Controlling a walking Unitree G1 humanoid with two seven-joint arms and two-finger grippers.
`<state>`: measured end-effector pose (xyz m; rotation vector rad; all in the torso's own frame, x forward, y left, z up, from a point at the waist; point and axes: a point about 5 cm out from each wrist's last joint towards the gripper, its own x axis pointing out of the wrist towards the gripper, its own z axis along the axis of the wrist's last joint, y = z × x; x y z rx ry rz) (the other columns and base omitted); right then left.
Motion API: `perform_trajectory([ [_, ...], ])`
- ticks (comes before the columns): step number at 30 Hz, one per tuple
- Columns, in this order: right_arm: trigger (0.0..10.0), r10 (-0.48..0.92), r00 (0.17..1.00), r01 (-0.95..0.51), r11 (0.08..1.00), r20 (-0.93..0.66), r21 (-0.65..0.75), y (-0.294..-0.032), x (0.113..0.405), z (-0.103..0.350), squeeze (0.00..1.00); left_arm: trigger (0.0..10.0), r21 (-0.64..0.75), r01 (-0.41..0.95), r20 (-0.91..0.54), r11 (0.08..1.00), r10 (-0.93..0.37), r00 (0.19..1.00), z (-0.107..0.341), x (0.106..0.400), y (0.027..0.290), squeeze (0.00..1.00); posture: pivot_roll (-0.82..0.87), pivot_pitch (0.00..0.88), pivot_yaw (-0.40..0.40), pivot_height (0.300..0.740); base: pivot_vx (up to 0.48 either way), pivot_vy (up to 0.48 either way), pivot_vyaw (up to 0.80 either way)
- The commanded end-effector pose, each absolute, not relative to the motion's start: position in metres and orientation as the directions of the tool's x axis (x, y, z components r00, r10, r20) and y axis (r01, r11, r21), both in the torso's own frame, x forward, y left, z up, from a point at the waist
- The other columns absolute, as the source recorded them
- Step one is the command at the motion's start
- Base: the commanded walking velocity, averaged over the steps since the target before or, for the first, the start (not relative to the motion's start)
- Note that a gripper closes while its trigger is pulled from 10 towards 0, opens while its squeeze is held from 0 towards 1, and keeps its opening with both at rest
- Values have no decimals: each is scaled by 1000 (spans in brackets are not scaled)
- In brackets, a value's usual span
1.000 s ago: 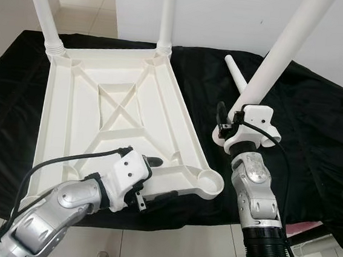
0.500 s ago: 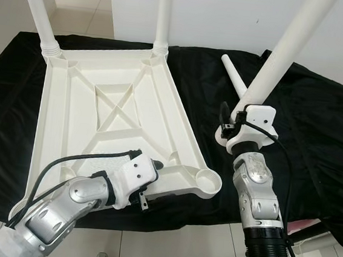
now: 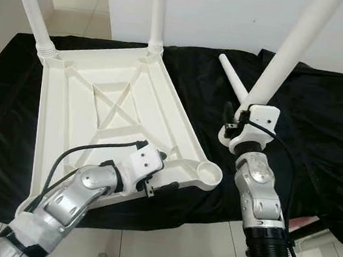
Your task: Building children table
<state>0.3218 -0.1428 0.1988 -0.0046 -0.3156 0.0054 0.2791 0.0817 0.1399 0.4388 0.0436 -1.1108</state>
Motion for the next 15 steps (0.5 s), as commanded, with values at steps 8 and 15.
perform_trajectory([
  [8, 10000, 12, 948, -9, 1000, 319, -10, -142, 319, 201, 0, 10000, 348, 746, -186, 567, -738, 648, 142, 298, 92, 0, -50, 131, -3, 740, 0, 0, 0],
  [15, 10000, 68, 948, -67, 998, 312, -12, -137, 315, 198, 0, 10000, 185, 832, -112, 523, -830, 547, 148, 279, 80, 0, -48, 130, -2, 740, 0, 0, 0],
])
